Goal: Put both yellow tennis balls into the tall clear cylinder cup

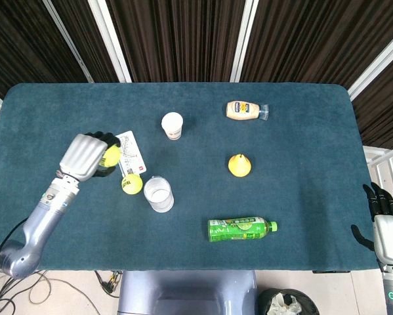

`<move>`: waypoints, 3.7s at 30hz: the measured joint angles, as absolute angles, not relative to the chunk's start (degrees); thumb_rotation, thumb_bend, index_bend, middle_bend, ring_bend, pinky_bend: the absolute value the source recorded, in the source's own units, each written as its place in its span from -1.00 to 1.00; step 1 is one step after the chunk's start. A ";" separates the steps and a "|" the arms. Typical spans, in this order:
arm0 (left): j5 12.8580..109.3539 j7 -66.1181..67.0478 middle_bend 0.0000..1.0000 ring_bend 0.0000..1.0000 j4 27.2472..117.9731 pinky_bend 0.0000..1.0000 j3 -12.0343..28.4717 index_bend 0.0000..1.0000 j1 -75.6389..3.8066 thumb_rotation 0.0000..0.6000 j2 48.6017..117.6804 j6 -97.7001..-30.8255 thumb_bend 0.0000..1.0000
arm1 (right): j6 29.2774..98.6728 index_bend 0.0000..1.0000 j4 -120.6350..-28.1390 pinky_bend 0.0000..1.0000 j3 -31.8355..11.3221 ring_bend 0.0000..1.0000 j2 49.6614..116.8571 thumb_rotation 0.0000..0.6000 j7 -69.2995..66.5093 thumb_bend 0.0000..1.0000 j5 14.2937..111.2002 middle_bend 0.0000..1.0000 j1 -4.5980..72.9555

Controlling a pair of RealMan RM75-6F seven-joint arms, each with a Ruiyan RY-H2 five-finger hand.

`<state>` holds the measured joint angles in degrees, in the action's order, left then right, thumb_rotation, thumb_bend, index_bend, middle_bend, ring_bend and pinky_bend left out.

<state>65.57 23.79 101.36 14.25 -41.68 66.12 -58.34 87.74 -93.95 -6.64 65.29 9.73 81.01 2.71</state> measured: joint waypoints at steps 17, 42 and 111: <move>61.33 31.80 -0.05 -0.22 112.47 0.06 13.66 -0.19 -48.01 1.00 70.06 -55.72 -0.39 | 88.10 -0.84 -94.07 -0.93 -7.11 -0.78 65.00 1.00 9.25 -0.32 80.34 -0.84 2.47; 55.87 34.95 -0.64 -0.73 113.73 -0.40 10.80 -0.35 -50.60 1.00 69.83 -56.43 -0.99 | 88.33 -0.84 -93.96 -0.93 -7.46 -0.78 64.83 1.00 8.38 -0.32 80.18 -0.84 2.37; 56.46 32.52 -0.16 -0.26 81.81 0.02 3.43 -0.25 -46.69 1.00 87.45 -51.10 -0.50 | 87.78 -0.84 -94.88 -0.92 -7.55 -0.78 65.32 1.00 8.80 -0.32 79.41 -0.84 2.42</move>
<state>56.46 32.52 81.81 3.43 -46.69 87.45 -51.10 87.78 -94.88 -7.55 65.32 8.80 79.41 2.42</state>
